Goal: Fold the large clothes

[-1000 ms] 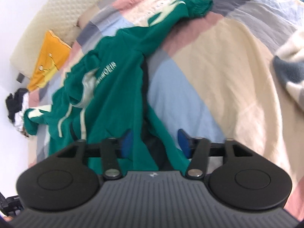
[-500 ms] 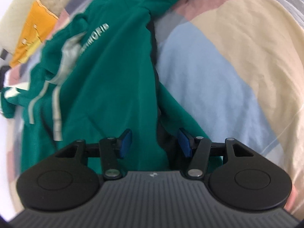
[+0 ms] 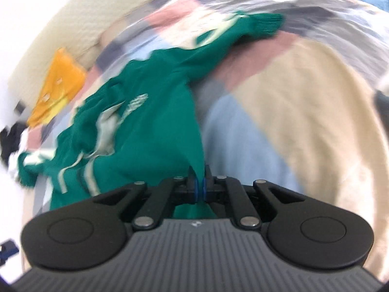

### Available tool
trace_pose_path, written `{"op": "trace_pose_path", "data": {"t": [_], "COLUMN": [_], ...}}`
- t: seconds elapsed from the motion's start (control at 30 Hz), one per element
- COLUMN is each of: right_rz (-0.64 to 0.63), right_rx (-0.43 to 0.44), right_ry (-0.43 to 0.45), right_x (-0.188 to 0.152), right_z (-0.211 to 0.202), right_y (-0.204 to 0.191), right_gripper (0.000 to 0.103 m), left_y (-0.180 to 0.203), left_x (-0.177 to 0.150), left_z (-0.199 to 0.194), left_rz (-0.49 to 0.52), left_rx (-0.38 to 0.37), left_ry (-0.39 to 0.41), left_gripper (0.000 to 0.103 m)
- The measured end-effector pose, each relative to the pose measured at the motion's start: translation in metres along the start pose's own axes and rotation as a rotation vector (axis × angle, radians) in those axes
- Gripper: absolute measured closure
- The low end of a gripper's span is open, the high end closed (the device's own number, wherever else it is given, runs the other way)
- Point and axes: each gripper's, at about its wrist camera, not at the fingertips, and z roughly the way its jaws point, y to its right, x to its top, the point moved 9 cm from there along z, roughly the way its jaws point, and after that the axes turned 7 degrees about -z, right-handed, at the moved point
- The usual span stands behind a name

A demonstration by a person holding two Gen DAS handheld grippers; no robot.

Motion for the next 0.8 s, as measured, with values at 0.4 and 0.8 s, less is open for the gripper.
{"op": "trace_pose_path", "data": {"t": [0.4, 0.8], "right_rz": [0.065, -0.082], "right_rx": [-0.056, 0.027], "right_ry": [-0.072, 0.124], "right_x": [-0.030, -0.010], "right_z": [0.027, -0.001], "right_y": [0.005, -0.022], "right_gripper": [0.092, 0.035], "left_y": [-0.011, 0.010], "left_x": [-0.002, 0.005], "left_z": [0.025, 0.041], "left_rz": [0.020, 0.064], "left_rx": [0.064, 0.047], "left_ry": [-0.001, 0.008], "left_gripper": [0.063, 0.058]}}
